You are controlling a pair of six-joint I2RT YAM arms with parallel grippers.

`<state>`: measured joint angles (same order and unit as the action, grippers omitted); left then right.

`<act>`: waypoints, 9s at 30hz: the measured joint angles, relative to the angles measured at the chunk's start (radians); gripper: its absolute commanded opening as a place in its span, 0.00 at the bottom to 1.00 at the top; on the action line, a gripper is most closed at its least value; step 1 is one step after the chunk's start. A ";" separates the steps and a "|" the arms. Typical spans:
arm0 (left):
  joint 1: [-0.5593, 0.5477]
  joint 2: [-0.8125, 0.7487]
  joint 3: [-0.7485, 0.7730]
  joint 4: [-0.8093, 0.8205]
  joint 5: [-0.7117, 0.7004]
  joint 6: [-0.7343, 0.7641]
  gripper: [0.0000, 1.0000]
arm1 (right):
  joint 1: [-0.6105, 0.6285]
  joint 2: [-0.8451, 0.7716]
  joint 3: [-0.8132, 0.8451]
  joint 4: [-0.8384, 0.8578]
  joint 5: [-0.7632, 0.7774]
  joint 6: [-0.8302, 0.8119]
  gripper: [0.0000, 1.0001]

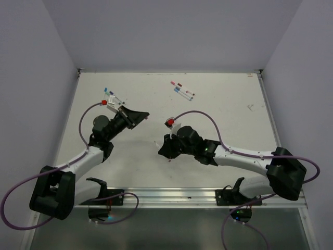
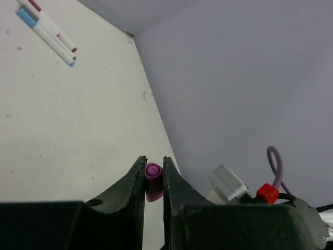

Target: Open the pen caps

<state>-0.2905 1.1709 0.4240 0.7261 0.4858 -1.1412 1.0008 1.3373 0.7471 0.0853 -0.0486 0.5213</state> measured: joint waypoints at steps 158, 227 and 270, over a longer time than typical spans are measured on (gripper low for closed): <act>-0.129 -0.103 0.056 -0.366 -0.429 0.387 0.70 | -0.705 1.089 1.331 -0.485 0.098 -0.573 0.39; 0.257 0.489 0.551 -0.606 -0.106 0.436 0.57 | -0.674 0.953 1.069 -0.442 0.194 -0.541 0.00; 0.037 0.267 0.006 0.235 0.287 0.007 0.65 | -0.115 0.025 0.207 -0.225 -0.016 -0.037 0.00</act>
<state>-0.2539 1.4380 0.4301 0.9607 0.7727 -1.1339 0.8856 1.3624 0.9539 -0.1394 -0.0647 0.4839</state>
